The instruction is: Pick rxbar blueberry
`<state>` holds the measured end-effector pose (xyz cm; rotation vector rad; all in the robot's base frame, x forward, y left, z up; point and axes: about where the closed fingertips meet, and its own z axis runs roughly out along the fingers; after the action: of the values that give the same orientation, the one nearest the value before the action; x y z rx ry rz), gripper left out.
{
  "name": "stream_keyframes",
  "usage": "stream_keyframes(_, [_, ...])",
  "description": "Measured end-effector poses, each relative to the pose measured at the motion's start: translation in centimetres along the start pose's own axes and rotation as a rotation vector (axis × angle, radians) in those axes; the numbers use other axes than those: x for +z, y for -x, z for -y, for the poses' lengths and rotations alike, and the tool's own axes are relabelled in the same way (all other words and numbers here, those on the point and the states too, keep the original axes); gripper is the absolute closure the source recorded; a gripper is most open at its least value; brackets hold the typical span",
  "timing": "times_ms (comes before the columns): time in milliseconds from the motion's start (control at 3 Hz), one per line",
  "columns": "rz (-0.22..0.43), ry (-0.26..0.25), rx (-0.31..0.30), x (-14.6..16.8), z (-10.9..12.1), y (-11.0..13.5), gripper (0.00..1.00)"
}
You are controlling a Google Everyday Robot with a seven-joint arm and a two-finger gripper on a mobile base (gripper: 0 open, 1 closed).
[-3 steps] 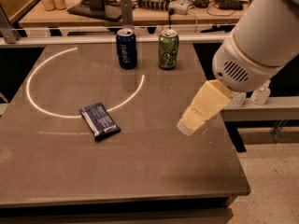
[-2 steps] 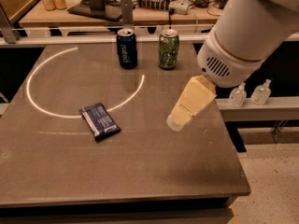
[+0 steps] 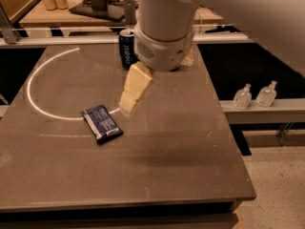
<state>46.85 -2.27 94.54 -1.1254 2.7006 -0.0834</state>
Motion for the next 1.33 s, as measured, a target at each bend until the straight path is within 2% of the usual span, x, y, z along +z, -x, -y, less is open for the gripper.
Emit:
stream_keyframes(333, [-0.054,0.026,0.1,2.8,-1.5,3.2,0.0])
stream_keyframes(667, [-0.038,0.029,0.187,3.0,-1.8,3.8,0.0])
stream_keyframes(1000, [-0.025,0.031,0.184,3.1,-1.9,4.2,0.0])
stream_keyframes(1333, [-0.032,0.052,0.231,3.5,-2.1,4.9,0.0])
